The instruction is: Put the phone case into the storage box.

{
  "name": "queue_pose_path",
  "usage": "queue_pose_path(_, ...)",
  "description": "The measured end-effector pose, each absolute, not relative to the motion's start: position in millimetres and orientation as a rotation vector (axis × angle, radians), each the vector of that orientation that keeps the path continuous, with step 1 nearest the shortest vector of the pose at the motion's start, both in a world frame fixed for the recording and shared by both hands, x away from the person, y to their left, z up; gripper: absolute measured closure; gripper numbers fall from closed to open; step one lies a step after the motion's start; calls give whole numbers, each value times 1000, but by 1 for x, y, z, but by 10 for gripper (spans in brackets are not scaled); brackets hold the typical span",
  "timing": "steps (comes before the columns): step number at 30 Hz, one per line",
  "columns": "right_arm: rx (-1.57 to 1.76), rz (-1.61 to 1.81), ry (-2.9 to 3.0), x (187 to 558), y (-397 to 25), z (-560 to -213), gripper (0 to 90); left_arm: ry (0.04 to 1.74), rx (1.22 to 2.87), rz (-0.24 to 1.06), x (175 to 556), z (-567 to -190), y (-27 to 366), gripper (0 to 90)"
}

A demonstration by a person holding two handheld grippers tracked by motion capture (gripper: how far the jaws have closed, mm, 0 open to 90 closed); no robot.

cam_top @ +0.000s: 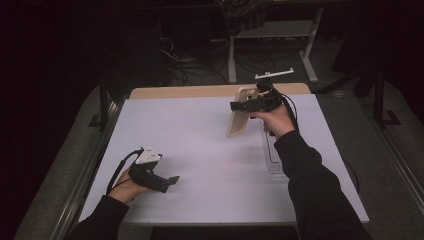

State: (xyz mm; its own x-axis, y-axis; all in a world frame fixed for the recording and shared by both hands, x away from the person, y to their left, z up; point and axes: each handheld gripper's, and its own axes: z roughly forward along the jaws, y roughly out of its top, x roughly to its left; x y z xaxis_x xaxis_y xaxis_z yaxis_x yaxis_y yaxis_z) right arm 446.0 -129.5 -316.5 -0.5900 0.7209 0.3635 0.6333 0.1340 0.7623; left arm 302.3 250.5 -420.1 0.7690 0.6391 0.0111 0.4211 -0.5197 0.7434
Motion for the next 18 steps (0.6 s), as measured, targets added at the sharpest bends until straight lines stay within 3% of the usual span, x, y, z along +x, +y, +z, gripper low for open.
queue_pose_path(18,1463,1421,2170,461,-161,-299,93,783,2230,376,302,-420,251,0)
